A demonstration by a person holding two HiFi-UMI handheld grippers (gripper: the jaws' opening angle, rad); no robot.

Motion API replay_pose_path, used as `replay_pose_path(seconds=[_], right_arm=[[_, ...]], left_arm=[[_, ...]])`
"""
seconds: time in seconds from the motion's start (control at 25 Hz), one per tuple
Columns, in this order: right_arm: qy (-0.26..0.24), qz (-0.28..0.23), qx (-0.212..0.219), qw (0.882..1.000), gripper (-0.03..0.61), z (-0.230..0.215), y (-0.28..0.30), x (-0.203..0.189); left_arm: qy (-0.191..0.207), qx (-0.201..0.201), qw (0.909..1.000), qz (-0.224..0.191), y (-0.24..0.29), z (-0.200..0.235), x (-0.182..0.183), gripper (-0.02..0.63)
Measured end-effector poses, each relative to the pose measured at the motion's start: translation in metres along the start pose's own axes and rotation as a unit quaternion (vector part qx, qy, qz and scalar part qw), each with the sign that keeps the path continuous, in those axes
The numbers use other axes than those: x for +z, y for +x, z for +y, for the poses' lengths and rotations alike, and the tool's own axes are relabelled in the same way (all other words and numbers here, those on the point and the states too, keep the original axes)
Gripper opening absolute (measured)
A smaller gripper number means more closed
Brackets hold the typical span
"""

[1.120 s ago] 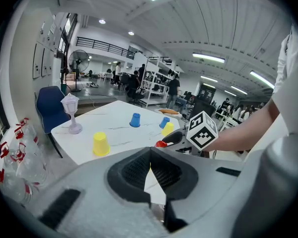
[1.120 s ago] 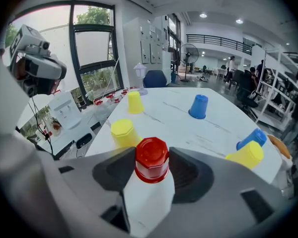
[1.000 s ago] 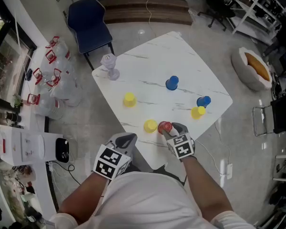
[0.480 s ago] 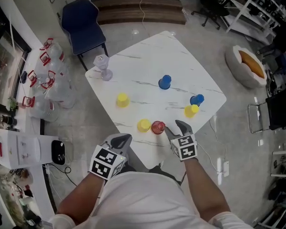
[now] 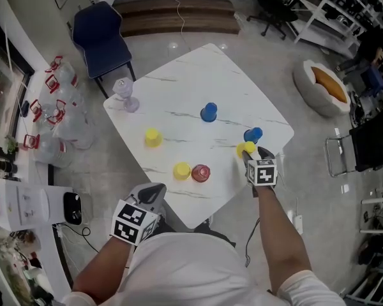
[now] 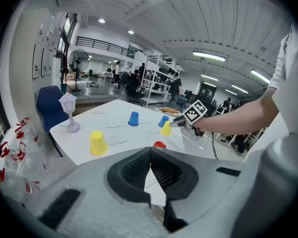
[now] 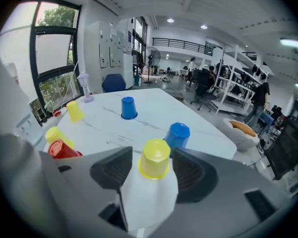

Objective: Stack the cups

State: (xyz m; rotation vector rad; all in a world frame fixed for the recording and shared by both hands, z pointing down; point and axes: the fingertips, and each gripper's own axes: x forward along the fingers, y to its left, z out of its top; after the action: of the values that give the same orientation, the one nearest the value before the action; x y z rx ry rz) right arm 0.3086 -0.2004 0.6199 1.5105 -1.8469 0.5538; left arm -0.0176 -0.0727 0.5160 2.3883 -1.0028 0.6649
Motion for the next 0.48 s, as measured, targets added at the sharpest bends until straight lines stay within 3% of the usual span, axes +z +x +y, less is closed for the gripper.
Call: replay_pose_path(seconds=[0.32,0.4,0.48], right_arm=[[0.007,0.02,0.017,1.0,0.262,-0.005,0.021,0.0],[0.006,0.026,0.014,1.0,0.221,-0.006,0.023,-0.002],[0.0,0.025,0.017,1.0,0.219,-0.004,0.021,0.001]], left_arm=[[-0.011,0.018,0.9998,0.001,-0.002,0.003,-0.001,0.009],[-0.013,0.019,0.9997,0.001,-0.001,0.003,0.0,0.009],[-0.013,0.018,0.9997,0.001,0.001,0.002,0.001,0.009]])
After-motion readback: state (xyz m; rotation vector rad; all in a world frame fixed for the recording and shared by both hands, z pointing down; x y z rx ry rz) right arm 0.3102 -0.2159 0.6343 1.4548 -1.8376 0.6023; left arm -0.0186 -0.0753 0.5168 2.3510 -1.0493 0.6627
